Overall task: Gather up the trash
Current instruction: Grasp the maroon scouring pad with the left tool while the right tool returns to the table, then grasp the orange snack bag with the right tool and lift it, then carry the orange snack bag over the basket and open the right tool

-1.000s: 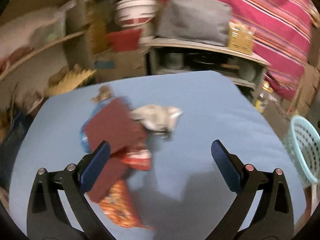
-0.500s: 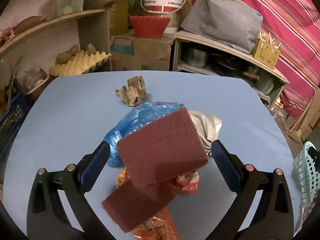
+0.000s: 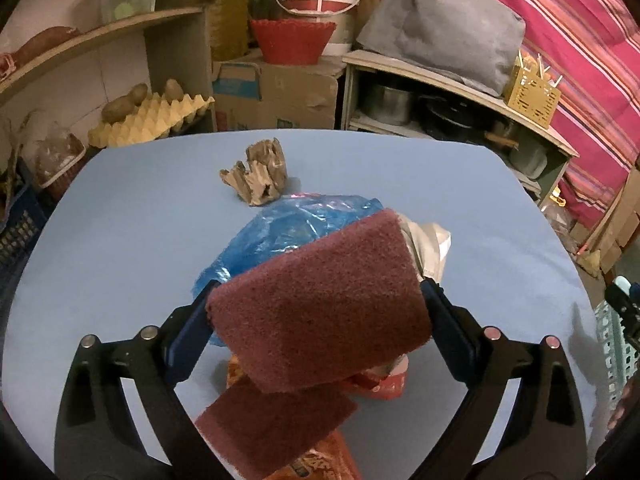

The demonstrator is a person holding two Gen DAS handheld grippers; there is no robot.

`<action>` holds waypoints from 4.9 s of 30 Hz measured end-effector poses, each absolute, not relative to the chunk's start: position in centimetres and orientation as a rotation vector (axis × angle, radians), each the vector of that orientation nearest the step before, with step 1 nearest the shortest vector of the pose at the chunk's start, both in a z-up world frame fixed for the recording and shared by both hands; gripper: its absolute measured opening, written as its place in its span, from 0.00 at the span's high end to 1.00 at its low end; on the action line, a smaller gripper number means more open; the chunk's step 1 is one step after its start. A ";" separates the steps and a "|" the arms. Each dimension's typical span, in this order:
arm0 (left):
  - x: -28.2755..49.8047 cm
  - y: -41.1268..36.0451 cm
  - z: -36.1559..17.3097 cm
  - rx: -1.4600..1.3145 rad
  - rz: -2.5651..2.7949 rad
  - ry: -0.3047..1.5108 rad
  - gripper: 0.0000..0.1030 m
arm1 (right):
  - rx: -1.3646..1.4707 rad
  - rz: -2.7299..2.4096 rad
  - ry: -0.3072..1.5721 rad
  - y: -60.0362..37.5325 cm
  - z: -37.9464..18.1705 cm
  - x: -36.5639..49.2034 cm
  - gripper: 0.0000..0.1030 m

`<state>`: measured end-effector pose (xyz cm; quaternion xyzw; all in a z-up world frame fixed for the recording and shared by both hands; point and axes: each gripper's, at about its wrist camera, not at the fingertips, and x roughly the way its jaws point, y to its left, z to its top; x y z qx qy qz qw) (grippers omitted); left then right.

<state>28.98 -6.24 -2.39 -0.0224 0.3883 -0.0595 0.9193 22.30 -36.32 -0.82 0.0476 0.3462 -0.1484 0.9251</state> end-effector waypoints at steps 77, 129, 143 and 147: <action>20.6 -1.7 -0.2 0.025 -0.056 0.681 0.09 | 0.135 0.088 0.719 -26.8 0.3 17.1 0.95; 15.4 -45.0 0.3 0.278 -0.674 0.656 0.05 | 0.369 -0.473 0.587 -60.1 0.1 4.5 0.95; 16.9 -31.5 1.2 0.223 -0.460 0.645 0.05 | 0.285 -0.461 0.722 -56.3 -1.0 8.1 0.21; 17.6 -26.5 1.0 0.230 -0.369 0.647 0.05 | 0.281 -0.515 0.707 -55.6 -0.6 8.5 0.16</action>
